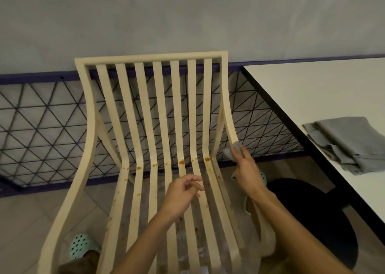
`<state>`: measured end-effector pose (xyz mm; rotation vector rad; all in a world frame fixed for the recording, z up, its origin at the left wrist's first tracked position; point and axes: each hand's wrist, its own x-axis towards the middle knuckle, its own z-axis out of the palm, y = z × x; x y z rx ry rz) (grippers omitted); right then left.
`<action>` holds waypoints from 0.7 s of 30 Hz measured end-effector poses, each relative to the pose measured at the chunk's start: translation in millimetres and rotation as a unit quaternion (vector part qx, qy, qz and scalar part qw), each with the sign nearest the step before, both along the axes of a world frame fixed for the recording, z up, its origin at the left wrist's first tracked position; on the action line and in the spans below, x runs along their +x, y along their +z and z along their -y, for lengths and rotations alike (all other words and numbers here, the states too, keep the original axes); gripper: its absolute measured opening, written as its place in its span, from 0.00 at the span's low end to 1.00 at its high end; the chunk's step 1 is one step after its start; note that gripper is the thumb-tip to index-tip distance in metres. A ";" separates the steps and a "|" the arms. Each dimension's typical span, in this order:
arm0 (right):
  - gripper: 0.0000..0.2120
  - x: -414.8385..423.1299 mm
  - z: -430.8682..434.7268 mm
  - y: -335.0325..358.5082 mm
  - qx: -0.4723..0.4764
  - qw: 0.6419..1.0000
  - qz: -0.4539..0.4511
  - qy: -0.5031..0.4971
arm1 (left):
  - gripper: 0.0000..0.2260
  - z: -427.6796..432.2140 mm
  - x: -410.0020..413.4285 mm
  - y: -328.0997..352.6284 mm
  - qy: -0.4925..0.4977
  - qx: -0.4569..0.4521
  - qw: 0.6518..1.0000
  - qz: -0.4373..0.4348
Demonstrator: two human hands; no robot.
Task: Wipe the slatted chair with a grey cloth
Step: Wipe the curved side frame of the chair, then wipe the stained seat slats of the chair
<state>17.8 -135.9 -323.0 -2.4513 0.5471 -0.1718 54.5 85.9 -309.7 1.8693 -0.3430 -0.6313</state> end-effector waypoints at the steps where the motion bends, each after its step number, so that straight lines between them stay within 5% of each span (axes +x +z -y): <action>1: 0.30 -1.8 -1.2 2.3 -0.003 1.000 0.010 0.016 | 0.11 -4.1 4.1 4.4 0.002 -0.007 1.000 0.007; 8: 0.22 -29.2 -55.9 11.4 0.080 0.985 0.092 0.119 | 0.09 -80.1 4.8 1.7 0.096 0.011 0.995 0.009; 13: 0.18 -45.7 -125.4 -21.8 0.214 0.966 0.049 0.137 | 0.07 -117.4 -43.7 -43.2 0.188 0.017 0.972 -0.140; 17: 0.20 -52.3 -181.2 -42.8 0.298 0.945 -0.009 0.137 | 0.13 -109.0 -84.2 -56.0 0.209 -0.035 0.933 -0.291; 21: 0.23 -56.1 -226.6 -54.2 0.419 0.885 -0.120 0.166 | 0.12 -108.0 -97.2 -53.8 0.318 -0.171 0.855 -0.372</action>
